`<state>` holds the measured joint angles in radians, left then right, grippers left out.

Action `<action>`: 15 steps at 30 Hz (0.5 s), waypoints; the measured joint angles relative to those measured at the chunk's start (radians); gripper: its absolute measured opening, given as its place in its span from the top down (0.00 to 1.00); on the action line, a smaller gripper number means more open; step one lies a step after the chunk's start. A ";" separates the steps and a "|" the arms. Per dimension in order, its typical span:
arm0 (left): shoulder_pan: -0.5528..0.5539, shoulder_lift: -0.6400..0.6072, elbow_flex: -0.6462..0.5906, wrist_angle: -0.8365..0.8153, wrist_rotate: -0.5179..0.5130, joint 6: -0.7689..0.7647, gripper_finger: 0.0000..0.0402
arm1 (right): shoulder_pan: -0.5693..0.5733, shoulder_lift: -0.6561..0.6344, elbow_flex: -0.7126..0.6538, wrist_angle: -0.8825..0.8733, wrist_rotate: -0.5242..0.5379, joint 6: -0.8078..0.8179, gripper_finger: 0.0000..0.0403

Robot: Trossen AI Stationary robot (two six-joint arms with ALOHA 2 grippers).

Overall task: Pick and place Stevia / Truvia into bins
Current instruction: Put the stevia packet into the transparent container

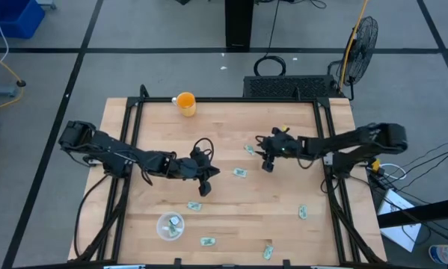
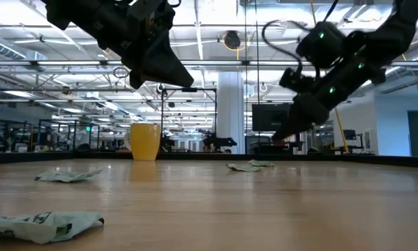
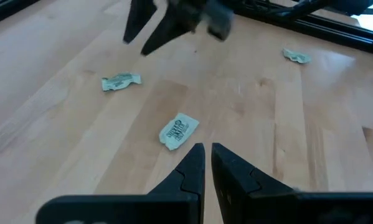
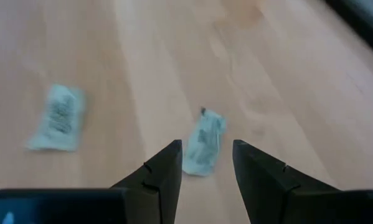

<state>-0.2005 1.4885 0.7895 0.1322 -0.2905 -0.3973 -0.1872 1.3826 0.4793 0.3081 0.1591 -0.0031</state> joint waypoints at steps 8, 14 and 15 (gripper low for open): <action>0.000 0.000 0.000 0.000 0.001 0.004 0.92 | -0.081 0.183 0.000 0.178 -0.021 -0.016 0.67; 0.000 0.000 0.000 0.000 0.002 0.004 0.92 | -0.106 0.246 0.000 0.215 -0.031 -0.009 0.67; 0.000 0.000 0.000 0.000 0.002 0.004 0.92 | -0.107 0.252 0.000 0.219 -0.032 -0.009 0.67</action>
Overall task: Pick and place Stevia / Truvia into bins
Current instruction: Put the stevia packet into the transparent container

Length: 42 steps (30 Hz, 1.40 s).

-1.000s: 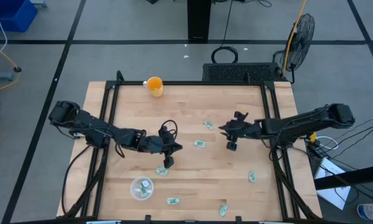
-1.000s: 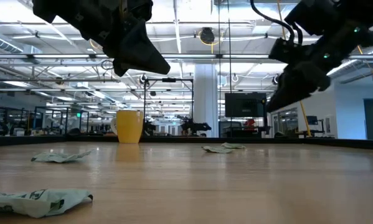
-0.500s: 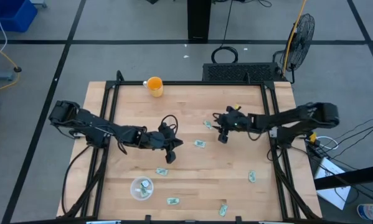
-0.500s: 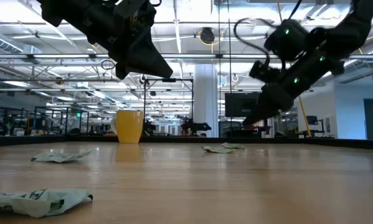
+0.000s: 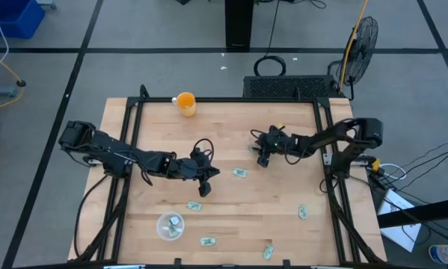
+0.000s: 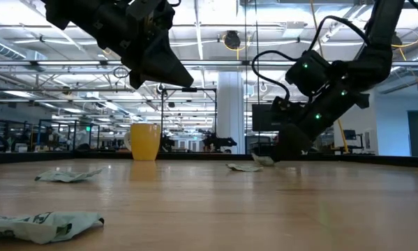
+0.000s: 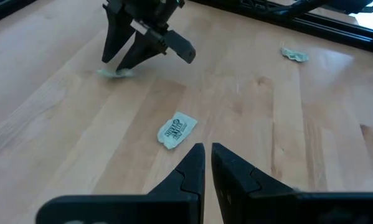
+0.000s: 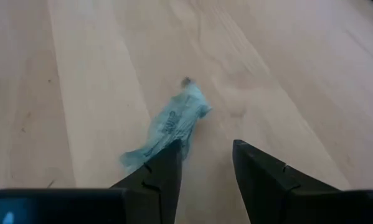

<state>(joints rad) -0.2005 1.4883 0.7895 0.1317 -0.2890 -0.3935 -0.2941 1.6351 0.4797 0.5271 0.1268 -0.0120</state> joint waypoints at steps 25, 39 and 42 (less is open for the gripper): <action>0.000 0.000 0.000 -0.009 0.000 0.002 0.92 | 0.027 0.011 0.002 -0.015 -0.053 -0.022 0.93; -0.004 0.000 0.000 -0.004 0.017 0.224 0.92 | 0.307 -0.114 0.052 0.009 -0.049 -0.168 1.00; -0.013 0.000 0.000 0.009 0.027 0.367 0.92 | 0.378 -0.113 0.104 -0.029 0.000 -0.181 1.00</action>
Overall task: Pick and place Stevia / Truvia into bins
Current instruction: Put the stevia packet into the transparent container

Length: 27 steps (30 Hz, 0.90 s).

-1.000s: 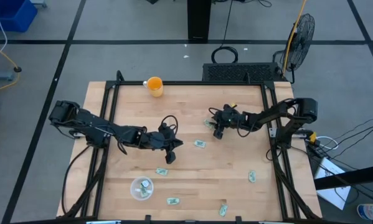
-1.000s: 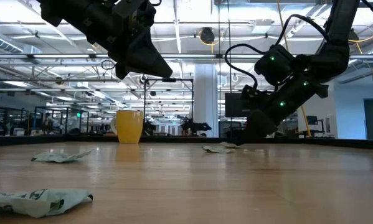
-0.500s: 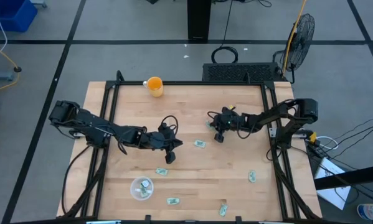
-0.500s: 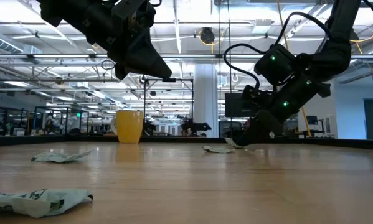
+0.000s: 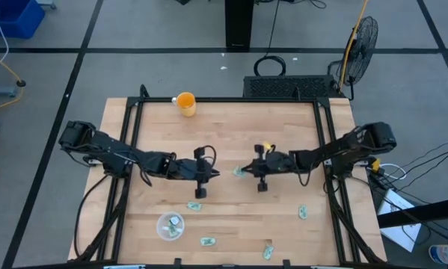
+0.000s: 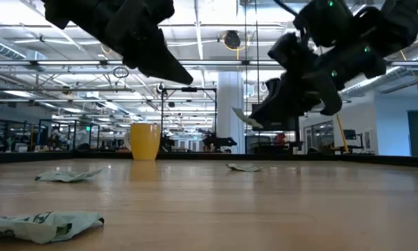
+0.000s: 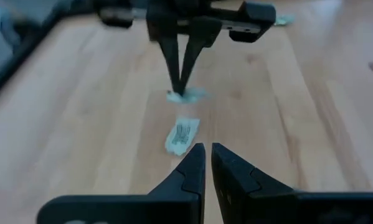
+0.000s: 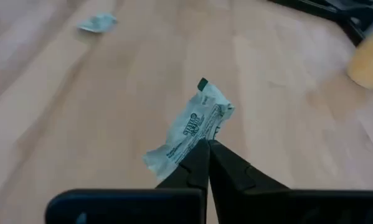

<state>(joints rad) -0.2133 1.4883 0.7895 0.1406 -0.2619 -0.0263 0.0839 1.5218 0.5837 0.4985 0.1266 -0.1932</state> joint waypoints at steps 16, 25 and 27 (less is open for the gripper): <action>-0.044 0.000 0.000 0.139 0.000 0.489 0.63 | 0.012 0.001 0.128 0.014 -0.281 0.379 1.00; -0.015 0.034 0.000 0.282 0.121 0.539 0.56 | -0.025 0.001 0.128 0.028 -0.282 0.468 1.00; -0.012 0.072 0.001 0.299 0.142 0.556 0.57 | -0.025 0.001 0.128 0.030 -0.284 0.473 1.00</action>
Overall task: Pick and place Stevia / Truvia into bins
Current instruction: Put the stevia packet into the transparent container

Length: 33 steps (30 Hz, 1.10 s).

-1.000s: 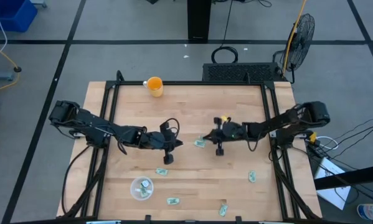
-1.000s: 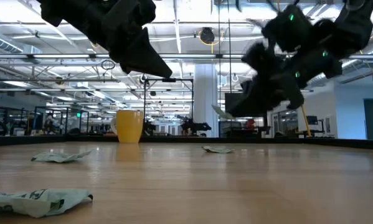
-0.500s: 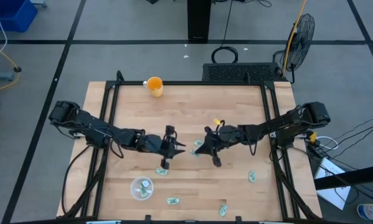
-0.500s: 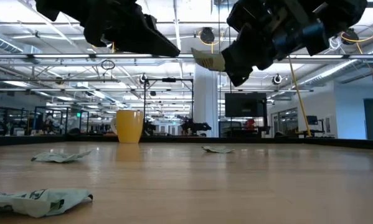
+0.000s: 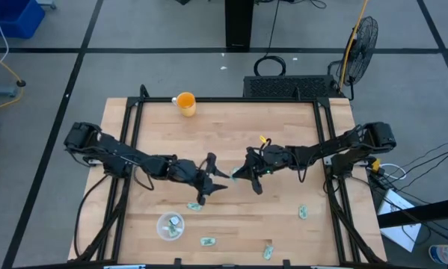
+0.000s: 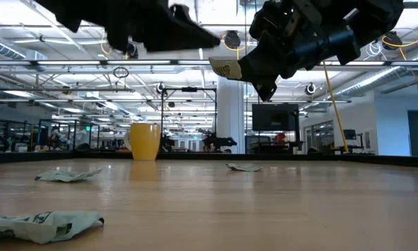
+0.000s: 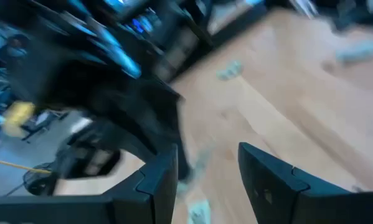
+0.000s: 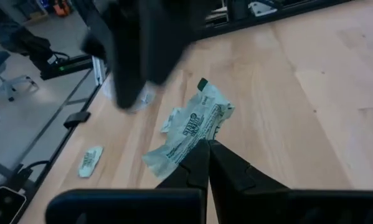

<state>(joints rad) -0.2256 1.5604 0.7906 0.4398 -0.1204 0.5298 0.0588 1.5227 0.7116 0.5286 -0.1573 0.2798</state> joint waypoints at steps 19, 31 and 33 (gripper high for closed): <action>-0.004 0.101 -0.002 0.124 -0.166 0.224 0.62 | 0.000 0.000 0.000 -0.055 -0.005 0.059 1.00; -0.006 0.101 -0.002 0.066 -0.142 0.203 0.62 | 0.000 0.000 0.000 -0.048 -0.005 0.049 1.00; -0.006 0.101 -0.002 0.060 -0.142 0.202 0.62 | 0.000 0.000 0.000 -0.048 -0.005 0.049 1.00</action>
<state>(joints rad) -0.2314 1.6611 0.7891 0.4998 -0.2624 0.7316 0.0586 1.5227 0.7113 0.4804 -0.1623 0.3286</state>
